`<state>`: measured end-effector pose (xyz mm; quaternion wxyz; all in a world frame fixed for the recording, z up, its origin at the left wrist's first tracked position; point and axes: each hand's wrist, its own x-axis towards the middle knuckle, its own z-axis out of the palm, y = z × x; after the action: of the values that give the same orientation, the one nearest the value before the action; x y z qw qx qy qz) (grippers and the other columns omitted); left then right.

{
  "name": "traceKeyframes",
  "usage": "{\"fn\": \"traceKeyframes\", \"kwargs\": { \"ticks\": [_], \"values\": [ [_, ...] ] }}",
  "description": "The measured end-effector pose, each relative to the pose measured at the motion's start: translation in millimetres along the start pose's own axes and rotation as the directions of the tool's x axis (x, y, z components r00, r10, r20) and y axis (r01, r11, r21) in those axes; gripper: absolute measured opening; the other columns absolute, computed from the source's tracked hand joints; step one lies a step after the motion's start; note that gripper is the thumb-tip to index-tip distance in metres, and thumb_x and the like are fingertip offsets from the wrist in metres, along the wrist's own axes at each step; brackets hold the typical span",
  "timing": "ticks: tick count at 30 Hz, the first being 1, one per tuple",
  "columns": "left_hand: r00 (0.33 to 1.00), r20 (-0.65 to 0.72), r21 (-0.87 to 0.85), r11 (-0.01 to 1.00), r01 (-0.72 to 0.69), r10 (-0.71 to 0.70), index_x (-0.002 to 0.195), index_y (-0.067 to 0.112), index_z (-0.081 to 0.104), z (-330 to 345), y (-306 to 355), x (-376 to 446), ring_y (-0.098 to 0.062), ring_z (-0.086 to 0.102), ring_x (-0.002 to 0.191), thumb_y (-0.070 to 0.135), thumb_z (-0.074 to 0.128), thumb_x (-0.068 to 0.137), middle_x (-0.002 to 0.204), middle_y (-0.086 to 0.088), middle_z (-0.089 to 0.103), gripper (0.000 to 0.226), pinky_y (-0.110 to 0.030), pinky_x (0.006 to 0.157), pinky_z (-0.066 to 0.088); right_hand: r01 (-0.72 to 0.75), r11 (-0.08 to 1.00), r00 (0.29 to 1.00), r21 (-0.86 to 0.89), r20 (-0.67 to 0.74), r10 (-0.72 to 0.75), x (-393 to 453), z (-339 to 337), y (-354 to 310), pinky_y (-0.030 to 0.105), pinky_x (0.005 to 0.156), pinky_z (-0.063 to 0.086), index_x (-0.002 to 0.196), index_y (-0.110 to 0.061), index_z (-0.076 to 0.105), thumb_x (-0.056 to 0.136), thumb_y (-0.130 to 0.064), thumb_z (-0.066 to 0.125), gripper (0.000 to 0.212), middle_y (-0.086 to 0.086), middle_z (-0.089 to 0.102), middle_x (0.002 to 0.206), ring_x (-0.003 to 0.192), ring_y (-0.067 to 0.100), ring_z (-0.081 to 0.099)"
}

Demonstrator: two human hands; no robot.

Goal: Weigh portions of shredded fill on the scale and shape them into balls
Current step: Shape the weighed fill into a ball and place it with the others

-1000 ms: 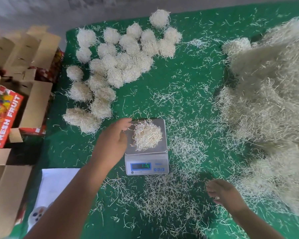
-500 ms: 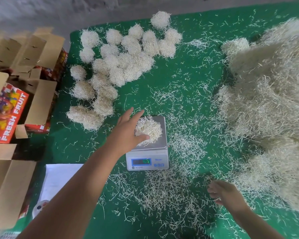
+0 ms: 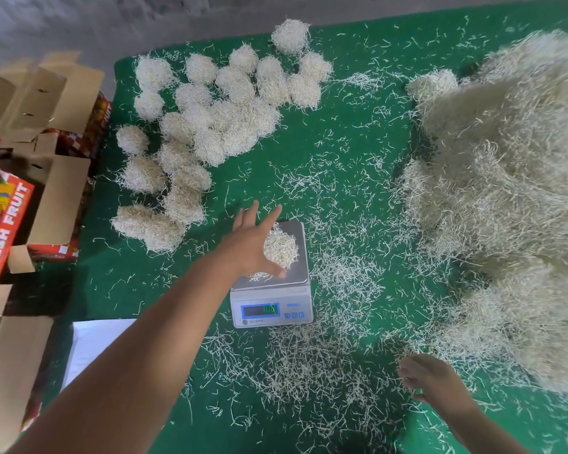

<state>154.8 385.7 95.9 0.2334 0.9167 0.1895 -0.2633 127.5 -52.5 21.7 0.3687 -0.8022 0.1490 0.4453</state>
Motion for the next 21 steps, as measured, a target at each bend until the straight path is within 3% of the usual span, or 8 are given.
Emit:
{"fn": "traceKeyframes", "kwargs": {
  "ticks": [3,6,9,13,16,18,20,21],
  "values": [
    [1.0,0.025,-0.002,1.0,-0.003,0.003,0.156,0.06,-0.009,10,-3,4,-0.03,-0.014,0.159,0.06,0.096,0.055,0.172,0.012,-0.018,0.146,-0.065,0.123,0.012,-0.01,1.0,1.0,-0.012,-0.001,0.01,3,0,2,0.036,0.072,0.057,0.103,-0.005,0.07,0.105,-0.015,0.063,0.013,0.01,0.078,0.095,0.093,0.028,0.073],
    [1.0,0.009,0.009,1.0,-0.01,0.01,0.16,0.054,0.006,22,-6,7,-0.032,0.007,0.158,0.055,0.096,0.058,0.172,0.005,0.007,0.136,-0.059,0.123,0.023,-0.015,1.0,1.0,-0.009,0.009,0.015,5,2,-3,0.039,0.076,0.059,0.102,-0.006,0.071,0.105,-0.012,0.061,0.012,0.012,0.078,0.096,0.093,0.03,0.073],
    [0.999,-0.047,0.037,0.999,-0.015,0.017,0.159,0.042,0.028,34,-7,12,-0.032,0.032,0.147,0.049,0.093,0.067,0.157,-0.008,0.034,0.112,-0.05,0.117,0.039,-0.008,1.0,1.0,-0.029,0.026,0.009,10,4,-9,0.048,0.084,0.061,0.099,-0.006,0.072,0.105,-0.011,0.06,0.014,0.016,0.077,0.097,0.093,0.032,0.073],
    [0.991,-0.136,0.026,1.0,-0.011,0.014,0.147,0.03,0.047,46,-5,12,-0.033,0.048,0.131,0.032,0.084,0.078,0.139,-0.01,0.049,0.078,-0.045,0.102,0.049,-0.009,0.999,0.999,-0.05,0.046,0.011,14,7,-20,0.06,0.096,0.058,0.101,-0.003,0.069,0.105,-0.009,0.058,0.014,0.022,0.076,0.102,0.103,0.043,0.071],
    [0.976,-0.215,-0.088,0.996,0.015,-0.034,0.143,0.02,0.056,44,0,3,-0.031,0.053,0.126,0.022,0.08,0.081,0.135,-0.009,0.055,0.066,-0.042,0.102,0.049,-0.013,0.996,0.998,-0.086,0.063,0.019,15,9,-31,0.058,0.096,0.059,0.101,-0.005,0.069,0.105,-0.012,0.058,0.015,0.018,0.076,0.103,0.103,0.037,0.073],
    [0.958,-0.276,-0.194,0.981,0.02,-0.074,0.14,0.011,0.061,40,5,-10,-0.03,0.057,0.125,0.017,0.076,0.083,0.137,-0.009,0.059,0.059,-0.043,0.105,0.048,0.027,0.992,0.996,-0.12,0.09,-0.017,13,11,-42,0.05,0.092,0.063,0.104,-0.01,0.07,0.105,-0.014,0.06,0.011,0.009,0.078,0.101,0.102,0.029,0.075],
    [0.935,-0.328,-0.375,0.927,-0.002,-0.131,0.123,0.013,0.069,40,17,-33,-0.024,0.065,0.111,0.014,0.072,0.084,0.122,-0.003,0.068,0.04,-0.044,0.096,0.054,0.07,0.996,0.992,-0.052,0.11,-0.064,7,15,-56,0.042,0.09,0.064,0.113,-0.012,0.071,0.102,-0.021,0.066,0.015,0.002,0.08,0.099,0.101,0.021,0.076],
    [0.935,-0.311,-0.49,0.872,-0.006,-0.168,0.115,0.02,0.072,40,27,-49,-0.017,0.069,0.1,0.013,0.072,0.085,0.11,0.005,0.072,0.031,-0.04,0.088,0.057,0.062,0.997,0.99,0.042,0.128,-0.067,3,18,-67,0.04,0.091,0.063,0.118,-0.012,0.071,0.098,-0.03,0.069,0.027,-0.001,0.081,0.101,0.101,0.019,0.077]
  ]
}}
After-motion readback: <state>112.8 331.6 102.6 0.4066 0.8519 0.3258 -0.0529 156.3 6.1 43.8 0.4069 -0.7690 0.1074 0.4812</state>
